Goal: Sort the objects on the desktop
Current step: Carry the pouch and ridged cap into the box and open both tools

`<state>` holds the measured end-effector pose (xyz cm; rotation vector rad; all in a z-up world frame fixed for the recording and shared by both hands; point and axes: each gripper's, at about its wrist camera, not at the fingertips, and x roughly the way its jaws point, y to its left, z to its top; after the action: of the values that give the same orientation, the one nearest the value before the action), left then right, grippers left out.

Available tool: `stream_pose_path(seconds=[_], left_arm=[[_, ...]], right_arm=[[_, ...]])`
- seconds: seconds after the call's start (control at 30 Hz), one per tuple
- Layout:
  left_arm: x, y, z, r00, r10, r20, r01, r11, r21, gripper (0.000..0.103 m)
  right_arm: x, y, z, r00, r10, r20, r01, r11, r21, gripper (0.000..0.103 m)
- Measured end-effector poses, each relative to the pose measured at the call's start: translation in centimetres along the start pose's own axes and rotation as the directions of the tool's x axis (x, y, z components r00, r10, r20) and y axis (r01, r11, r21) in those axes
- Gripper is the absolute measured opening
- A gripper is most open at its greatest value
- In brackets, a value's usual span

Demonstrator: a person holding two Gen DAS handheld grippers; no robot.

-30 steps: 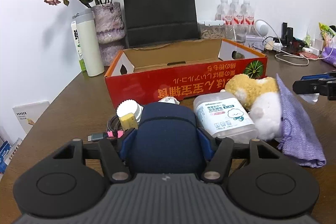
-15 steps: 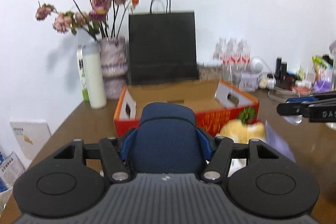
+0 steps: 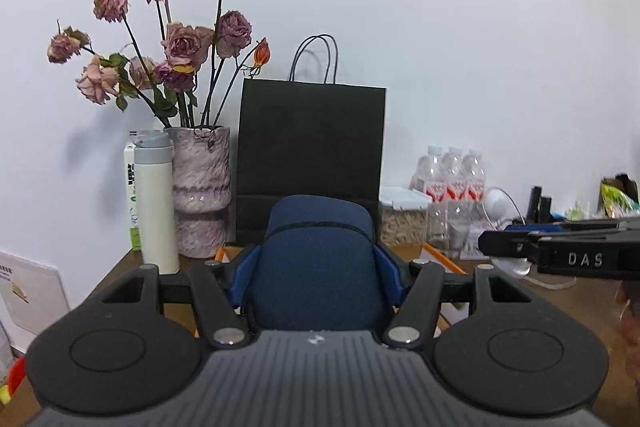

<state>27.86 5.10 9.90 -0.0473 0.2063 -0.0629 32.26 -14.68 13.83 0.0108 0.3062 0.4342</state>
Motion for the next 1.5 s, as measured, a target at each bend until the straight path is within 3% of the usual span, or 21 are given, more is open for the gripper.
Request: stream_pose_path(seconds=[0.13,0.37,0.7,0.97,1.5], left_arm=[[3.5,0.8,0.6,1.0,0.003,0.0,-0.003,0.999,-0.043,0.062],[9.7,2.2,0.8,0.998,0.026,-0.055,-0.031,0.997,-0.076,0.062],[16.3,3.0,-1.8,0.973,0.034,-0.228,-0.049,0.997,-0.06,0.062],[17.7,3.4,-3.5,0.949,0.042,-0.311,-0.064,0.996,-0.059,0.062],[18.2,3.4,-4.3,0.919,0.051,-0.39,-0.083,0.994,-0.067,0.063]], right_arm=[[3.4,-0.6,0.8,1.0,0.001,-0.001,-0.001,1.0,0.006,0.034],[10.0,-2.1,1.1,0.996,0.003,-0.085,-0.003,1.0,0.001,0.034],[17.0,-2.7,-1.3,0.968,-0.026,-0.251,0.014,0.999,-0.049,0.034],[18.6,-3.0,-2.9,0.946,-0.026,-0.323,0.011,0.999,-0.049,0.034],[19.2,-3.3,-3.3,0.922,-0.043,-0.386,0.03,0.999,-0.039,0.035]])
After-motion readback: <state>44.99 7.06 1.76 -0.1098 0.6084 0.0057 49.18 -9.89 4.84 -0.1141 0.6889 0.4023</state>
